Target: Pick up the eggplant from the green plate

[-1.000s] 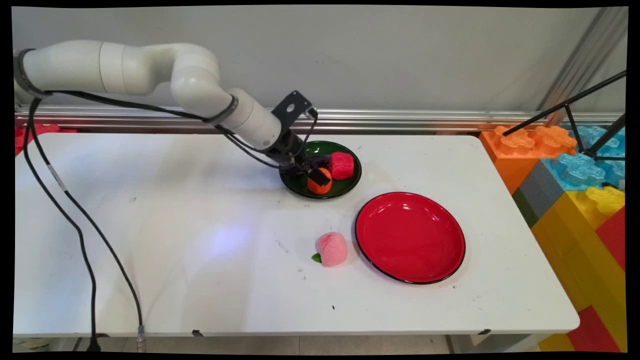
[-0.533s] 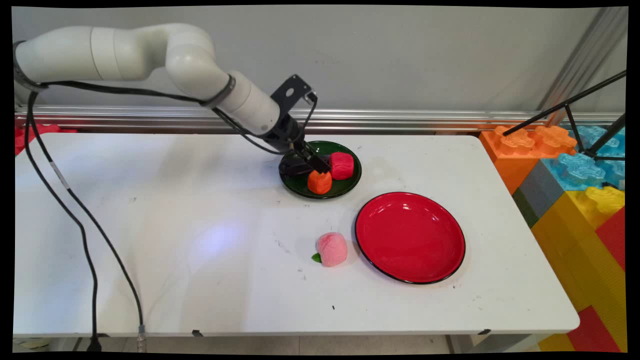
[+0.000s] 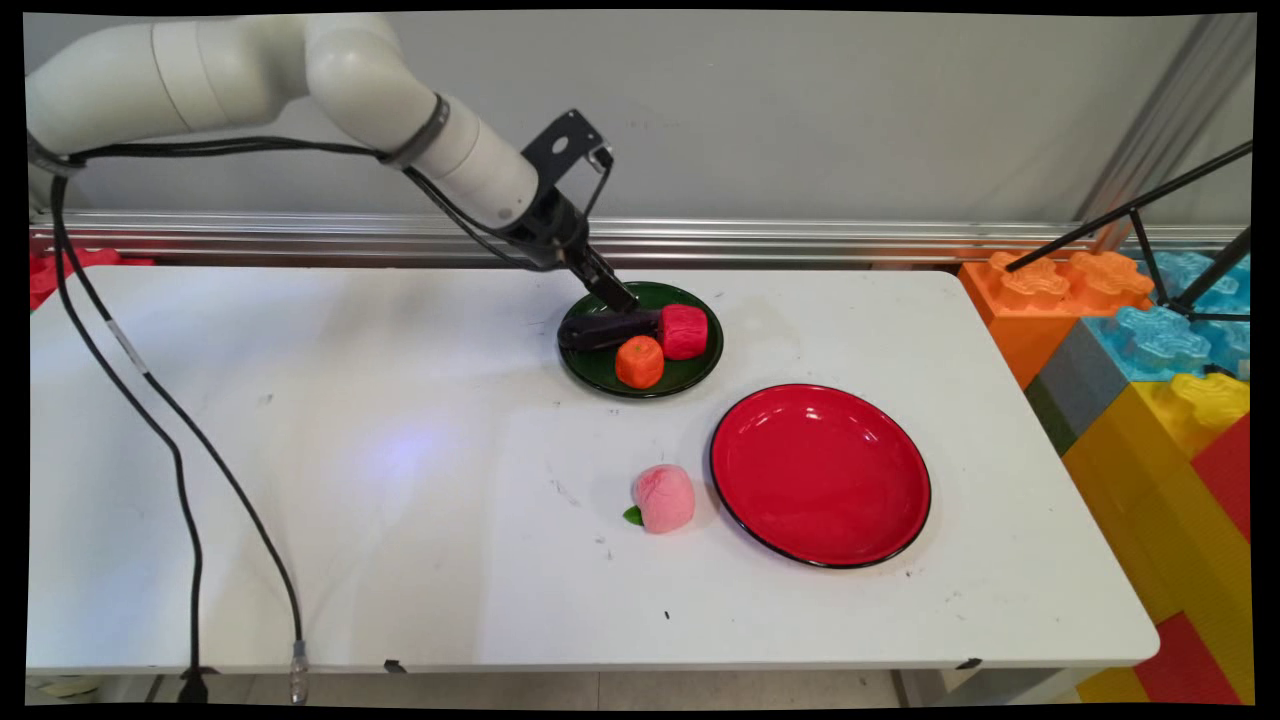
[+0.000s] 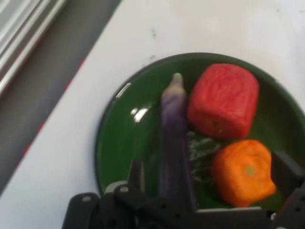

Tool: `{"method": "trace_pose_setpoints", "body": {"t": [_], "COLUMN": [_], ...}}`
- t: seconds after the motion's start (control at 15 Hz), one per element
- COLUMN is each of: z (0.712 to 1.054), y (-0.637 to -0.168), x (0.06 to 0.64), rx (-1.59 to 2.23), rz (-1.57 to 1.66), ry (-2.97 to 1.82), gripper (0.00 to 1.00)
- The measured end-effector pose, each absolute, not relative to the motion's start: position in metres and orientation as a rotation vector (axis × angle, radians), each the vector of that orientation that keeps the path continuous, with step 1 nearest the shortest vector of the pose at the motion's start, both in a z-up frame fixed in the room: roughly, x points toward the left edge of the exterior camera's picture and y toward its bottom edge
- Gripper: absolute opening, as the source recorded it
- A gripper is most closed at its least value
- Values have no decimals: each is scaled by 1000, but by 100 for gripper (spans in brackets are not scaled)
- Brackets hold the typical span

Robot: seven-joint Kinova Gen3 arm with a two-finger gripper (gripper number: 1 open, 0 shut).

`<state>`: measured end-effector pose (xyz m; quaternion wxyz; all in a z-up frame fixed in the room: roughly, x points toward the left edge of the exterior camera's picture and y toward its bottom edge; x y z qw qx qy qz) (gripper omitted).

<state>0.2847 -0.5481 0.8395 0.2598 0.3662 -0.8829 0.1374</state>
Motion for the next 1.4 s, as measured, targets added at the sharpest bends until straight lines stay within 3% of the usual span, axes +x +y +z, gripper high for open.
{"method": "trace_pose_setpoints", "body": {"t": [0.4, 1.4], "z": [835, 780], "y": [-569, -585], "x": [300, 307], "rx": [968, 986], "rz": [394, 308], "ry": [-2427, -2455], "gripper": [100, 100]}}
